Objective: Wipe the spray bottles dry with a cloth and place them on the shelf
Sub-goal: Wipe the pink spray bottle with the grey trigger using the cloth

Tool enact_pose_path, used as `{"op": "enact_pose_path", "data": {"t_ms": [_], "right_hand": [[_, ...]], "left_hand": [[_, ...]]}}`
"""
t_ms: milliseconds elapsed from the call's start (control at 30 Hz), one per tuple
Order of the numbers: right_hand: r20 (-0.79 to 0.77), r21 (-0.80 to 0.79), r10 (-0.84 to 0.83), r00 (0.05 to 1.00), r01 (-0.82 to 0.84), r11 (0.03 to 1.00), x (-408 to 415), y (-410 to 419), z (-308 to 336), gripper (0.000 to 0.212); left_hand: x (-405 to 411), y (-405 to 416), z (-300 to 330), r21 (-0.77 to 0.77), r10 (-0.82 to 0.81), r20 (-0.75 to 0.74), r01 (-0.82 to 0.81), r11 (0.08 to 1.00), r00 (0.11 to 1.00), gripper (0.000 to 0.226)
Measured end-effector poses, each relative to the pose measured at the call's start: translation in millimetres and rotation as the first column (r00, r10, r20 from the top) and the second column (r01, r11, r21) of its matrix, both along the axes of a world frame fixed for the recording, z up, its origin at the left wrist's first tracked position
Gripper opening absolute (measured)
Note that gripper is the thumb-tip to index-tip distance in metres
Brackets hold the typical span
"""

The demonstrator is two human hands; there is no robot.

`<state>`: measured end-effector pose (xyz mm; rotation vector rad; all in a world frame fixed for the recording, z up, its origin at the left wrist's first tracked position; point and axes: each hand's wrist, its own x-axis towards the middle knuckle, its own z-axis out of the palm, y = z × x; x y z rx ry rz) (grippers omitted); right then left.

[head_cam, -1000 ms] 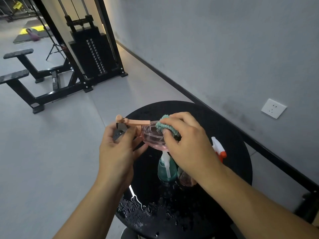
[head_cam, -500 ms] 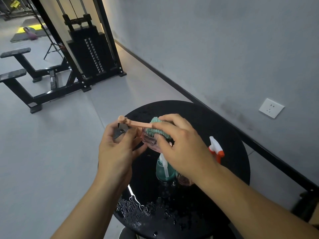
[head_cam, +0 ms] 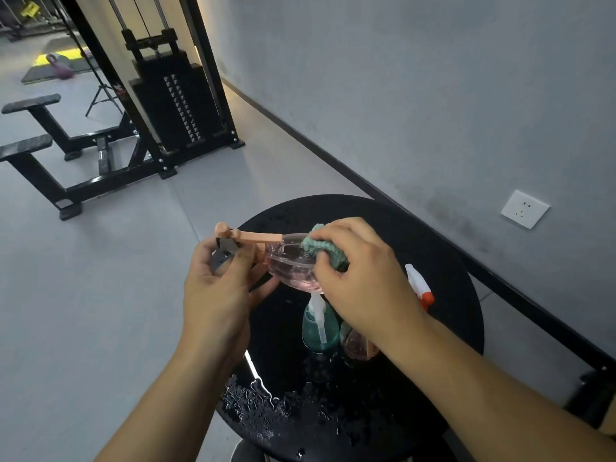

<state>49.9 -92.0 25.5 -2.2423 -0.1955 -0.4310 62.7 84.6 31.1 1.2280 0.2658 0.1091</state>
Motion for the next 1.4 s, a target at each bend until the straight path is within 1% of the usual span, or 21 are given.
{"op": "enact_pose_path", "data": {"t_ms": [67, 233, 300, 367, 433, 467, 533, 600, 667, 767, 833, 967, 1000, 1167, 1233, 1333, 1400], "right_hand": [[0.002, 0.017, -0.024, 1.000, 0.024, 1.000, 0.7, -2.2, -0.8, 0.030], [0.008, -0.017, 0.084, 0.996, -0.084, 0.996, -2.0, 0.7, 0.9, 0.032], [0.007, -0.001, 0.046, 0.999, -0.046, 0.999, -1.4, -3.0, 1.4, 0.031], [-0.015, 0.056, -0.018, 1.000, 0.019, 0.998, -0.5, -8.0, 1.3, 0.030], [-0.045, 0.109, -0.039, 0.998, 0.044, 0.993, 0.0, -10.7, 1.4, 0.029], [-0.045, 0.109, -0.031, 0.998, 0.036, 0.993, -0.1, -10.5, 1.6, 0.029], [-0.023, 0.054, 0.014, 1.000, -0.013, 0.998, -1.0, -7.2, 2.7, 0.031], [-0.006, -0.009, 0.080, 0.997, -0.080, 0.997, -2.5, -3.1, 4.3, 0.032], [0.005, -0.031, 0.087, 0.996, -0.087, 0.996, -2.5, -2.3, 3.9, 0.031], [-0.008, 0.019, 0.009, 1.000, -0.009, 1.000, -0.7, -6.3, 2.9, 0.029], [-0.012, 0.033, -0.011, 1.000, 0.011, 0.999, -0.9, -6.8, 1.8, 0.029], [0.003, -0.034, 0.081, 0.997, -0.081, 0.996, -4.6, -2.2, 4.3, 0.031], [0.002, -0.032, 0.082, 0.997, -0.082, 0.996, -4.3, -2.6, 4.7, 0.031], [-0.038, 0.081, -0.032, 0.999, 0.035, 0.996, 0.5, -13.6, 4.5, 0.030], [-0.038, 0.091, 0.000, 0.999, 0.004, 0.996, -0.6, -12.6, 4.9, 0.030], [-0.022, 0.021, 0.079, 0.997, -0.078, 0.997, -3.4, -7.7, 5.3, 0.031], [-0.017, 0.019, 0.057, 0.998, -0.057, 0.998, -1.9, -8.2, 4.6, 0.030]], "left_hand": [[0.7, -0.5, -0.5, -0.002, 0.001, -0.006, -0.001, 1.000, 1.000, 0.014], [0.2, -2.2, -0.3, 0.008, 0.000, -0.003, 0.000, 1.000, 1.000, 0.014], [0.7, 0.8, 1.6, 0.000, 0.006, -0.008, -0.006, 1.000, 1.000, 0.018], [1.4, 3.6, 3.2, -0.010, 0.015, -0.011, -0.015, 1.000, 1.000, 0.025], [1.3, 4.0, 3.6, -0.012, 0.014, -0.010, -0.014, 1.000, 1.000, 0.027], [1.1, 3.2, 3.1, -0.011, 0.009, -0.009, -0.009, 1.000, 1.000, 0.024], [0.4, 0.7, 1.4, -0.006, 0.006, -0.014, -0.006, 1.000, 1.000, 0.019], [0.3, -0.3, 0.3, -0.001, 0.001, -0.016, -0.001, 1.000, 1.000, 0.019], [0.6, 0.7, 1.0, 0.000, -0.009, -0.011, 0.009, 1.000, 1.000, 0.022], [1.0, 1.8, 0.4, -0.004, -0.018, -0.005, 0.018, 1.000, 1.000, 0.021], [1.2, 0.5, -1.6, -0.003, -0.028, -0.002, 0.028, 1.000, 1.000, 0.017], [1.1, -1.7, -4.9, 0.005, -0.039, 0.009, 0.039, 0.999, 0.999, 0.013], [1.3, -0.7, -4.3, 0.006, -0.038, 0.013, 0.038, 0.999, 0.999, 0.013], [3.3, 4.0, 0.6, -0.022, -0.003, 0.021, 0.003, 1.000, 1.000, 0.025], [2.0, 2.2, 0.3, -0.014, -0.025, 0.030, 0.026, 1.000, 0.999, 0.019], [0.6, -0.8, -0.8, -0.009, -0.054, 0.038, 0.054, 0.999, 0.998, 0.012], [1.3, 0.7, 0.1, -0.019, -0.043, 0.038, 0.043, 0.999, 0.998, 0.014]]}}
